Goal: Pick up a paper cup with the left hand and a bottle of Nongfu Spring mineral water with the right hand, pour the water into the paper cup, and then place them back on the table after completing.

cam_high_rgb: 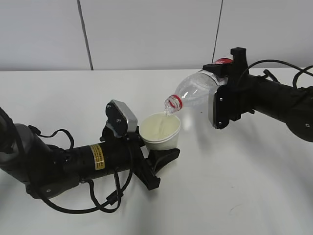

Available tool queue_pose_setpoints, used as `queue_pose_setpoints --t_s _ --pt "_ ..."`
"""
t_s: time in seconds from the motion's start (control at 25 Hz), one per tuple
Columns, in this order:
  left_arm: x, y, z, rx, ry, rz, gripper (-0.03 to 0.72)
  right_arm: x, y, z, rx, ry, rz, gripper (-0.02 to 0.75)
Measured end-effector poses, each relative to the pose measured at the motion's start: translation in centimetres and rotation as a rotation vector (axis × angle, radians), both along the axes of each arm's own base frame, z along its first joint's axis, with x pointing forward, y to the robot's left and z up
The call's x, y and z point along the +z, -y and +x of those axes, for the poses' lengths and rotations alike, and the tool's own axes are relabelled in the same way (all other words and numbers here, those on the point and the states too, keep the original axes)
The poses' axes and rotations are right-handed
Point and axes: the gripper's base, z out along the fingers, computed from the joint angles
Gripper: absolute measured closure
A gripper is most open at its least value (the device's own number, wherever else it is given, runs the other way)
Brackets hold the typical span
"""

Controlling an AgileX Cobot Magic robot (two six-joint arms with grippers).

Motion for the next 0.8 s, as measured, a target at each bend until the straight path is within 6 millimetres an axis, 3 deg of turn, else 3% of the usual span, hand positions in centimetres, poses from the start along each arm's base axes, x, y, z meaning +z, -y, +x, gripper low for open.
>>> queue_pose_setpoints --t_s 0.8 --pt "-0.02 0.0 -0.01 0.0 -0.001 0.002 0.284 0.08 0.05 0.04 -0.008 0.006 0.008 0.362"
